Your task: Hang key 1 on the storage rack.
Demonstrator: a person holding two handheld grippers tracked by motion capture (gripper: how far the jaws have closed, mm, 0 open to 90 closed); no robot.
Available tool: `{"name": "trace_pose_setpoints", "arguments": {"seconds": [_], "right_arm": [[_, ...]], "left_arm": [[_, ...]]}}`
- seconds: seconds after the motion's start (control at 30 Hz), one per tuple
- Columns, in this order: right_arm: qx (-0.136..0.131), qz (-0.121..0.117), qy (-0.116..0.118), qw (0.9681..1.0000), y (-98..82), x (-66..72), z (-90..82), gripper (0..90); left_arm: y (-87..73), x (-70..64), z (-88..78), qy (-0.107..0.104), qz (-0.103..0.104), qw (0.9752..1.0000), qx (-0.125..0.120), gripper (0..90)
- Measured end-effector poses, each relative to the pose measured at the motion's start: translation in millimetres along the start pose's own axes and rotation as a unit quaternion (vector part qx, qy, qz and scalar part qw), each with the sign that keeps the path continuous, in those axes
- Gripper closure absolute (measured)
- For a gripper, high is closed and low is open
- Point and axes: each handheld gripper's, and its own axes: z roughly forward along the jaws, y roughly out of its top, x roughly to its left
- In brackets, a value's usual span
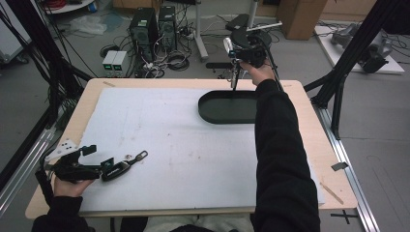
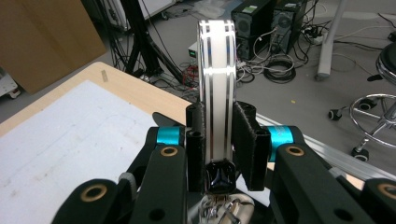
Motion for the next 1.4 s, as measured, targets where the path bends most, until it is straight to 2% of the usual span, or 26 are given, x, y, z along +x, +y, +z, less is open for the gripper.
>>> {"name": "trace_pose_setpoints", "arguments": {"seconds": [0.3,0.47,0.63,0.73,0.9,1.0,1.03,1.1,1.13,1.17,1.23,1.33,1.37,1.4], "right_arm": [[-0.024,0.004,-0.012,0.9996,0.7,-1.1,9.7,75.6],[-0.032,0.015,-0.04,0.9986,3.6,-3.2,12.8,75.6],[-0.035,0.021,-0.056,0.9976,6.0,-1.0,17.7,75.3],[-0.03,0.025,-0.058,0.9976,5.4,0.9,19.6,74.2],[-0.012,0.039,-0.054,0.9977,4.3,2.2,18.7,58.1],[-0.013,0.044,-0.059,0.9972,2.2,3.1,16.0,48.2],[-0.013,0.047,-0.054,0.9973,1.1,2.6,15.0,42.6],[-0.002,0.052,-0.025,0.9983,-2.1,0.5,14.4,33.2],[0.012,0.05,-0.021,0.9985,-3.3,0.2,15.0,28.9],[0.022,0.043,-0.026,0.9985,-4.8,1.2,15.4,23.3],[0.031,0.031,-0.028,0.9986,-7.3,3.9,14.7,12.0],[0.043,0.033,-0.024,0.9982,-8.0,8.5,13.0,7.9],[0.045,0.037,-0.021,0.9981,-8.0,9.8,12.6,0.9],[0.049,0.038,-0.015,0.998,-8.0,11.1,12.2,0.8]], "left_arm": [[-0.5,-0.8,0.4,0.0,0.002,1.0,0.006,4.7],[-0.6,-0.9,0.0,0.0,0.002,1.0,0.005,4.8],[-0.6,-0.6,-0.1,-0.001,0.003,1.0,0.004,4.7],[-0.6,-1.1,-0.7,-0.001,0.001,1.0,0.001,4.7],[-0.5,-1.0,-0.9,-0.003,0.0,1.0,-0.001,4.7],[-0.4,-1.5,-1.4,-0.003,0.002,1.0,-0.002,4.7],[-0.3,-1.6,-1.5,-0.003,0.002,1.0,-0.002,4.7],[-0.3,-1.8,-1.5,-0.004,0.002,1.0,-0.002,4.7],[-0.3,-2.1,-1.4,-0.003,0.001,1.0,-0.003,4.7],[-0.3,-2.1,-1.4,-0.004,0.001,1.0,-0.002,4.7],[-0.3,-2.3,-1.3,-0.004,0.002,1.0,-0.002,4.7],[-0.3,-2.5,-1.6,-0.004,0.001,1.0,-0.003,4.7],[-0.3,-2.7,-1.7,-0.004,0.0,1.0,-0.004,4.7],[-0.2,-2.7,-1.9,-0.004,0.0,1.0,-0.004,4.7]]}}
